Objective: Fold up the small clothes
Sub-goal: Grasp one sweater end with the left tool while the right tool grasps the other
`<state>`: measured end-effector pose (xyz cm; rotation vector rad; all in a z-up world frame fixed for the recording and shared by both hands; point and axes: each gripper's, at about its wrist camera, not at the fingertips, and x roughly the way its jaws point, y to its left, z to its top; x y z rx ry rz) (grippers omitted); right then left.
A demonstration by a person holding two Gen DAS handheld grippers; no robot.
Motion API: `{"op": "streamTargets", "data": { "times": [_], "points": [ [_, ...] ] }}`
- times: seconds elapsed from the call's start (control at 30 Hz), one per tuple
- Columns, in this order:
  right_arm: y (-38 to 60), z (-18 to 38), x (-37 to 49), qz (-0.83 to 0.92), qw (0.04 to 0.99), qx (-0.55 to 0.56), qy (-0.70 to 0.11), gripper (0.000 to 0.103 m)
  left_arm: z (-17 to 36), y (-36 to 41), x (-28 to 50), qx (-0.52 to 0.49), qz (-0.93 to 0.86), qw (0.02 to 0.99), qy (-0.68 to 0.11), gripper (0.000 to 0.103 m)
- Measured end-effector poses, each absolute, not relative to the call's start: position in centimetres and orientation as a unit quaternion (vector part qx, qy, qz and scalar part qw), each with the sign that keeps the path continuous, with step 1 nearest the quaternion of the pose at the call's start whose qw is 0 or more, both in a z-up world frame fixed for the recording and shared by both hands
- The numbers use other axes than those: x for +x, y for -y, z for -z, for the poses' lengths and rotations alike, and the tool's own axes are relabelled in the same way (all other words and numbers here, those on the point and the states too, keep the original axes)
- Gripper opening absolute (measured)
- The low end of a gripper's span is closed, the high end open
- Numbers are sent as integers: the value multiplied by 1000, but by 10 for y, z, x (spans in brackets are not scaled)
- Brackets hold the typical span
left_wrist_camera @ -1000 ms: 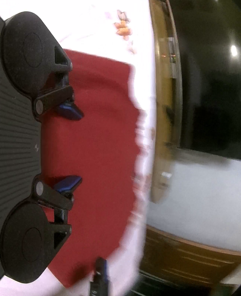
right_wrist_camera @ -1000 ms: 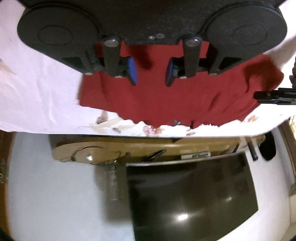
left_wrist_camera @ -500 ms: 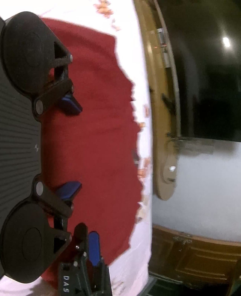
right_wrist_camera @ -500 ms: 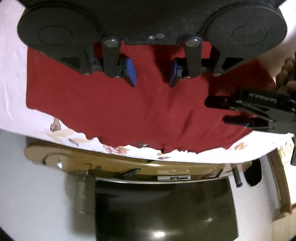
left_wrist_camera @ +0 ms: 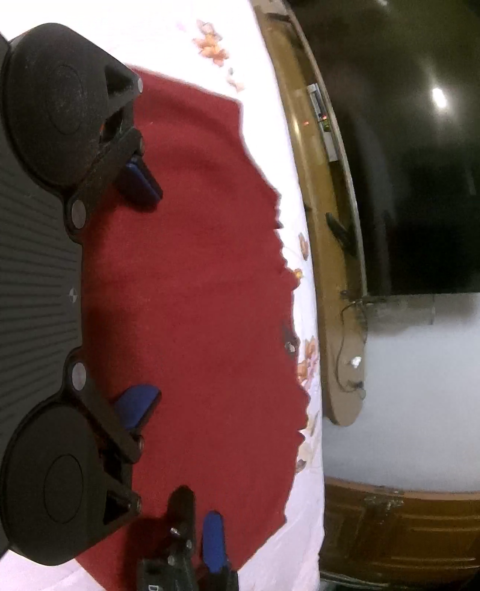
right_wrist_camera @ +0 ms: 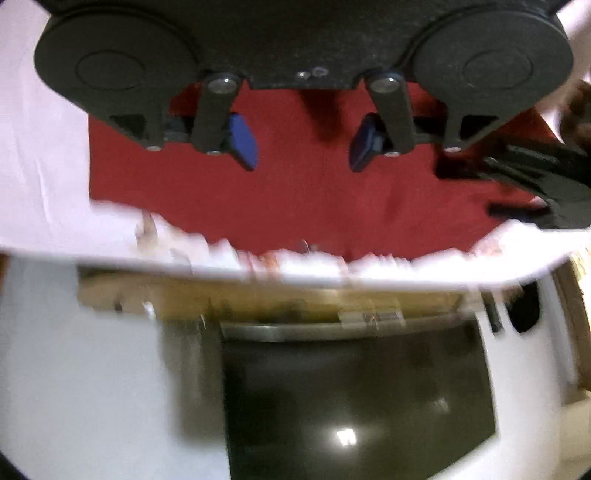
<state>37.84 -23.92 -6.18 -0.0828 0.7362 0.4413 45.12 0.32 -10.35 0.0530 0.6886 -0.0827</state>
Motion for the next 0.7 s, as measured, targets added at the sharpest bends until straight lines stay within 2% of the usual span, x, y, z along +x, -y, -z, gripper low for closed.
{"op": "streamTargets", "data": {
  "times": [0.2,0.3,0.43,0.57,0.7],
  "points": [
    [244,46,371,-215,912,-35,-348,58,91,-2,433,30,35,940,-339,103],
    [250,40,355,-212,915,-30,-342,58,80,-10,405,-5,40,944,-329,103],
    [264,34,330,-215,917,-24,-334,58,86,-49,343,-150,35,931,-331,103],
    [277,28,311,-207,919,-5,-335,58,116,-92,298,-288,2,899,-329,85],
    [275,25,299,-207,918,6,-337,58,140,-125,294,-434,-6,862,-261,84]
  ]
}}
